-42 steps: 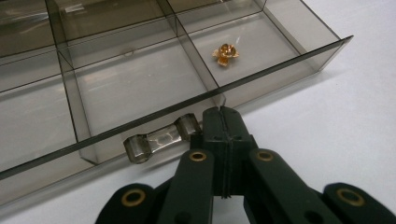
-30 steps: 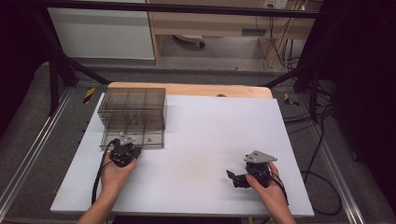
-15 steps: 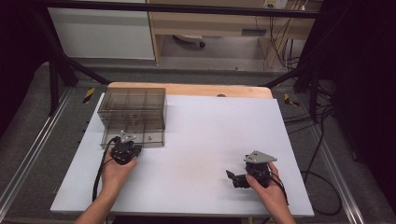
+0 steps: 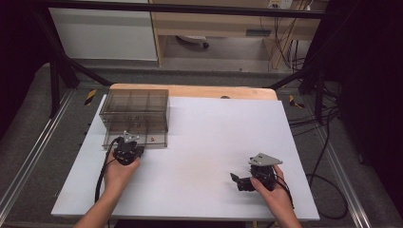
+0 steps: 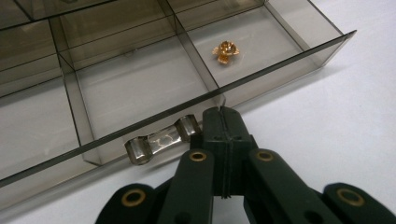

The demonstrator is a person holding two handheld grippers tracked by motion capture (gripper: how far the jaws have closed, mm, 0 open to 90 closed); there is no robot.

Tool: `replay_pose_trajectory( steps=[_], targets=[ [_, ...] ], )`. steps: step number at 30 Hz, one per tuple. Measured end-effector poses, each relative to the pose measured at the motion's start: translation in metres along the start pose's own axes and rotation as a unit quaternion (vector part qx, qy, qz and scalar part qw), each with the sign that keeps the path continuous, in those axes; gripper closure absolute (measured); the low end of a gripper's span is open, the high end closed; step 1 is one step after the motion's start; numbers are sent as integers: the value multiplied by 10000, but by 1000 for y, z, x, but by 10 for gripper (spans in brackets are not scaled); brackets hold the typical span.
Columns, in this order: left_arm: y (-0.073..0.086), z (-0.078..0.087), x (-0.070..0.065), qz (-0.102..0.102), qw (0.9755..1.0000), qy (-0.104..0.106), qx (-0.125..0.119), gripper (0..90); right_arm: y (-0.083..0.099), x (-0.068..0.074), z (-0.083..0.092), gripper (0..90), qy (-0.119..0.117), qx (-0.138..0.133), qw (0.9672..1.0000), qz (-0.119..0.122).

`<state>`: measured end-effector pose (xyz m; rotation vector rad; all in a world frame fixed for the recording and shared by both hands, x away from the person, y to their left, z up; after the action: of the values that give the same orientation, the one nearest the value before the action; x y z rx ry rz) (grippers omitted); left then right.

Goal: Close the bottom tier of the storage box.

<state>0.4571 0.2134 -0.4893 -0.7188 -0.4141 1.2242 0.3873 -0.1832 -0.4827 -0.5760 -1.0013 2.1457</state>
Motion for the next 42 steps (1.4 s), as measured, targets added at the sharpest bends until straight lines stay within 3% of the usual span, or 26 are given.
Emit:
replay_pose_trajectory(
  steps=[42],
  targets=[
    [-12, -4, 10, -46, 10000, -61, 48, 900, -1, -1, 0, 28, -26, -32, 10000, -13]
  ],
)
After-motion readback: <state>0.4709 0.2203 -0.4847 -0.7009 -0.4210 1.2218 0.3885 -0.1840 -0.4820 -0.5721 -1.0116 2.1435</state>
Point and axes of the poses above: each handheld gripper's, and its own axes: z roughly backward along the jaws, y roughly out of its underside, x roughly to its left, the point moved 6 cm from there along -z, roughly forward along the jaws, and after that the axes turned 8 degrees about z, right-handed, at the moved point
